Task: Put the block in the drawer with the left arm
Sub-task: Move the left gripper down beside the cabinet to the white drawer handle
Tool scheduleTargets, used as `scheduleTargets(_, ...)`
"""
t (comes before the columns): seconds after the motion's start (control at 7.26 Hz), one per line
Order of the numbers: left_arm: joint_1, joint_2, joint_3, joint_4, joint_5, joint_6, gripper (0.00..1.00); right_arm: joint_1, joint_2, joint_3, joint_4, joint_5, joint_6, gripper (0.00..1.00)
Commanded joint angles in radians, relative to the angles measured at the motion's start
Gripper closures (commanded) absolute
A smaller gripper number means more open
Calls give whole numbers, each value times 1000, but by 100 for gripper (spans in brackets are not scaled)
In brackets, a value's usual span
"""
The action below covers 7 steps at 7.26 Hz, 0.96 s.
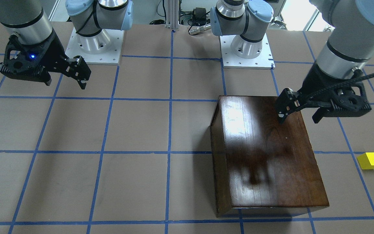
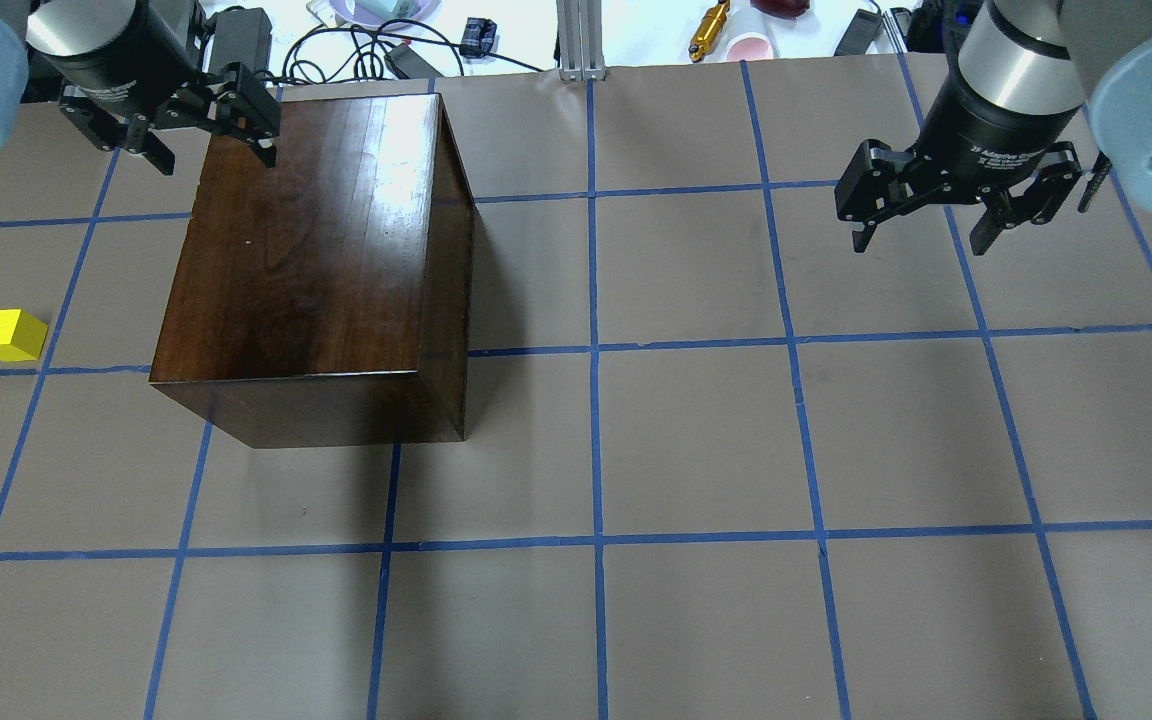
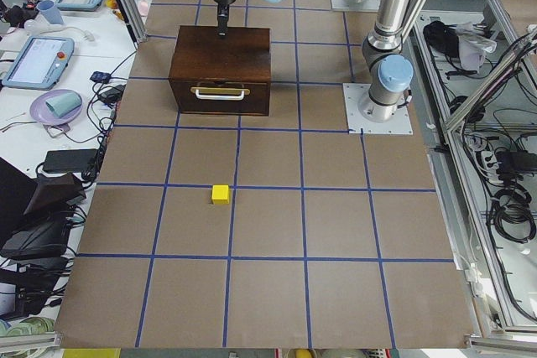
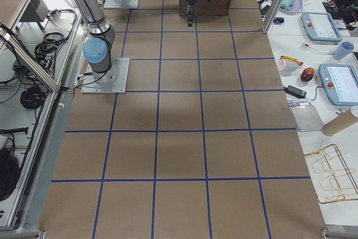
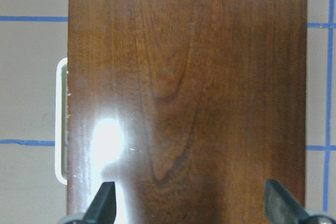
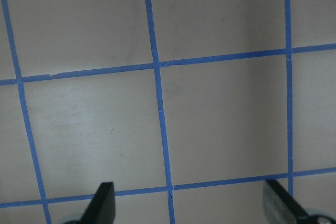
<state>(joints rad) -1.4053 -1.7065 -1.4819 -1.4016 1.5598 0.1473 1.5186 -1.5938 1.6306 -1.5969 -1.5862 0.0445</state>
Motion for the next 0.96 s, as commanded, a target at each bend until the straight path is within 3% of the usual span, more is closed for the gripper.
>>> scheduleTargets(0.0, 125, -25, 0, -2, -1, 182, 0, 0, 0, 0, 0, 0, 0, 0)
scheduleTargets(0.55, 267, -99, 8, 6, -6, 369, 0, 0, 0, 0, 0, 0, 0, 0)
scheduleTargets(0.83, 320, -137, 5, 4, -114, 377, 0, 0, 0, 0, 0, -2, 0, 0)
